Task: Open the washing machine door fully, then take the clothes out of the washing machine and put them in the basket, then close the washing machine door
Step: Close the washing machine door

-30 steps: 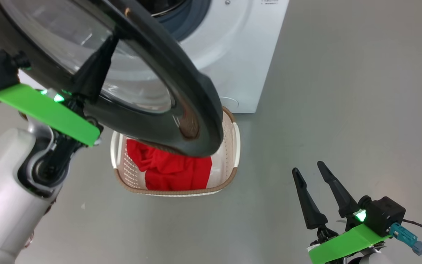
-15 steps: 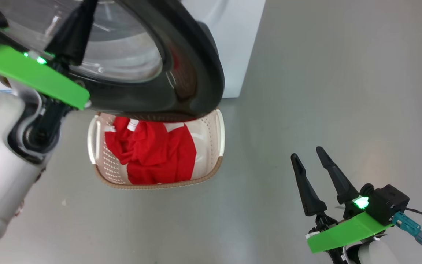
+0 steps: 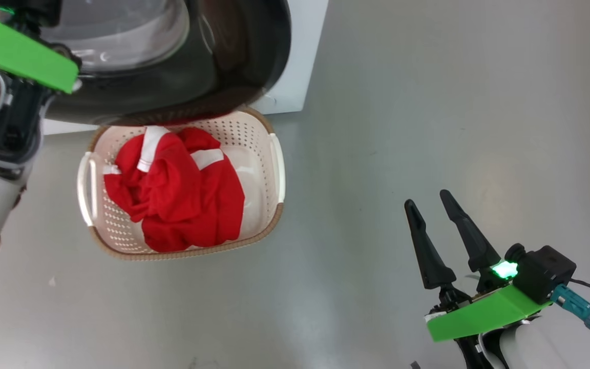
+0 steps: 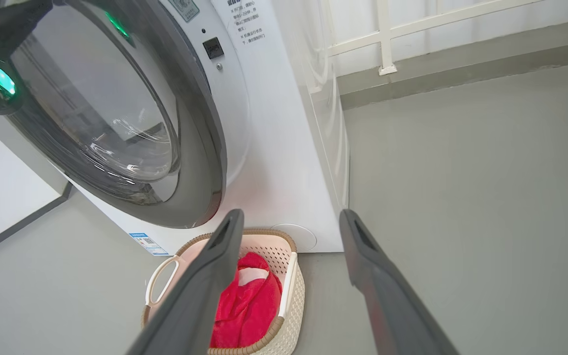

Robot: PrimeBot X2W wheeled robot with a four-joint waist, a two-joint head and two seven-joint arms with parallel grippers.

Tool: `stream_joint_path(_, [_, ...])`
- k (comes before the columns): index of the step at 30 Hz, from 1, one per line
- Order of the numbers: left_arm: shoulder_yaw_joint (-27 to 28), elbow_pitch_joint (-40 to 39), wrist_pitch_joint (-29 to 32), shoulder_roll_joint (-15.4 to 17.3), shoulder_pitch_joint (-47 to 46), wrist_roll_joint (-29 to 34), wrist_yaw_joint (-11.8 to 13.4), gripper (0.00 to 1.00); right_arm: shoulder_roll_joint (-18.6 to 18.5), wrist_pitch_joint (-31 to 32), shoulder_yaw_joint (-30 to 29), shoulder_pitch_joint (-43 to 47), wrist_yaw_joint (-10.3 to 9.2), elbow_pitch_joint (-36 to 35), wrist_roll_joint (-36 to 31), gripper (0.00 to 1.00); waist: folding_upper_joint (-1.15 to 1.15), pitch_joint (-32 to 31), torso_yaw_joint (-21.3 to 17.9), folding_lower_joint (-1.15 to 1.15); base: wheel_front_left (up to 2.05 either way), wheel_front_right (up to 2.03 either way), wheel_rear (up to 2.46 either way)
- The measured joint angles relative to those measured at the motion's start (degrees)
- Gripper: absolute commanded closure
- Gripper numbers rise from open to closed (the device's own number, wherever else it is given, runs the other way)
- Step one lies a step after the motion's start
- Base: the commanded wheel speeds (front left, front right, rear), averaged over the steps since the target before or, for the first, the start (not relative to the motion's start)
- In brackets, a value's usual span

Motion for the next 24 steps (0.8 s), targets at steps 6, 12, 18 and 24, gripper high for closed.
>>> stream_joint_path(6, [1.0, 1.3, -0.2, -0.9, -0.5, 1.7, 0.0, 1.0, 0.0, 0.0, 0.0, -0.9, -0.01, 0.0, 0.7, 0.0, 0.0, 0.7, -1.1, 0.0, 0.0, 0.0, 0.0])
stream_joint_path(12, [1.5, 1.5, -0.2, -1.6, 0.2, 2.0, 0.0, 1.0, 0.0, 0.0, -0.5, -0.9, 0.0, 0.1, 0.7, 0.0, 0.0, -0.2, -0.5, 0.0, 0.0, 0.0, 0.0])
stream_joint_path(18, [3.6, 0.9, -0.2, -2.4, 5.8, 3.4, 0.0, 1.0, 0.0, 0.0, -0.6, -0.9, 0.0, 0.7, 0.0, 0.0, 0.0, -2.1, 0.6, 0.0, 0.0, 0.0, 0.0])
stream_joint_path(24, [7.5, -0.3, -0.2, -4.3, 14.7, 6.2, 0.0, 1.0, 0.0, 0.0, -1.0, -0.1, 0.0, 1.6, -1.6, 0.0, 0.0, -4.8, 2.1, 0.0, 0.0, 0.0, 0.0])
